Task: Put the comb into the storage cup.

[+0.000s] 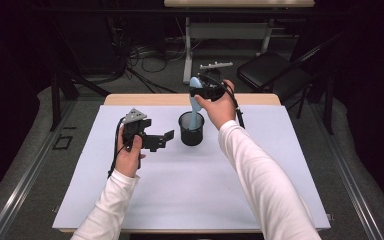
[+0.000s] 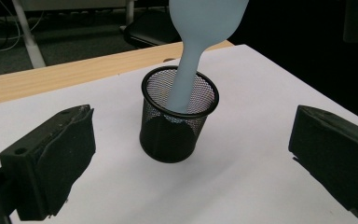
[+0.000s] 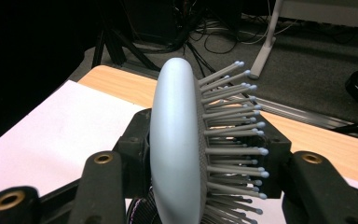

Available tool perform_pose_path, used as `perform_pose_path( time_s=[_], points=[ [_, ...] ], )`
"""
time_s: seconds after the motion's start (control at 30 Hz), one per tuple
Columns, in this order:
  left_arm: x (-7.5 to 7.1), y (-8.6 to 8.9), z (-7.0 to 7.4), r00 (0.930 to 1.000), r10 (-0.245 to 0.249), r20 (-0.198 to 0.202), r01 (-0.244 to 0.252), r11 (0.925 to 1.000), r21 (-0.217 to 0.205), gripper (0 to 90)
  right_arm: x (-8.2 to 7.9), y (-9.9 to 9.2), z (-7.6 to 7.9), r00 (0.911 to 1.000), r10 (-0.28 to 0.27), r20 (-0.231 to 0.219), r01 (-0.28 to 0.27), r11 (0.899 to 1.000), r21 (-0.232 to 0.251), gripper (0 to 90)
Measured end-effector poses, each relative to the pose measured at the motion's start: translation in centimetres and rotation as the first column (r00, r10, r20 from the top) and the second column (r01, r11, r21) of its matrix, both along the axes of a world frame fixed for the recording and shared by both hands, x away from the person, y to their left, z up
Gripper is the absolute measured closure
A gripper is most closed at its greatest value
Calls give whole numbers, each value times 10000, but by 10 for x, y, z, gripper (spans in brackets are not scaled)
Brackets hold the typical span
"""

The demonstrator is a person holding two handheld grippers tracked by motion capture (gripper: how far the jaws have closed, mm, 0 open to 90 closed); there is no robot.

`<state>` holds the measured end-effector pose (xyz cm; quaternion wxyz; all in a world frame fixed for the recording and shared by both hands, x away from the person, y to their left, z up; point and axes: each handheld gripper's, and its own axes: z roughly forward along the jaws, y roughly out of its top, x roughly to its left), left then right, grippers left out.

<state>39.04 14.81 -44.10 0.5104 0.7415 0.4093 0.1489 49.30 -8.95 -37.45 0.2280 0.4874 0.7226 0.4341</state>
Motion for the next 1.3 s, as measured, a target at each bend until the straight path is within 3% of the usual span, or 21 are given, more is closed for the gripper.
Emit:
perform_pose_path(
  time_s=[1.3],
  points=[
    [0, 0, 0, 10000, 2, 3, -2, 10000, -6, 6, 1, 12, -24, 9997, 241, 5, -241, 9988, -419, 490]
  ],
)
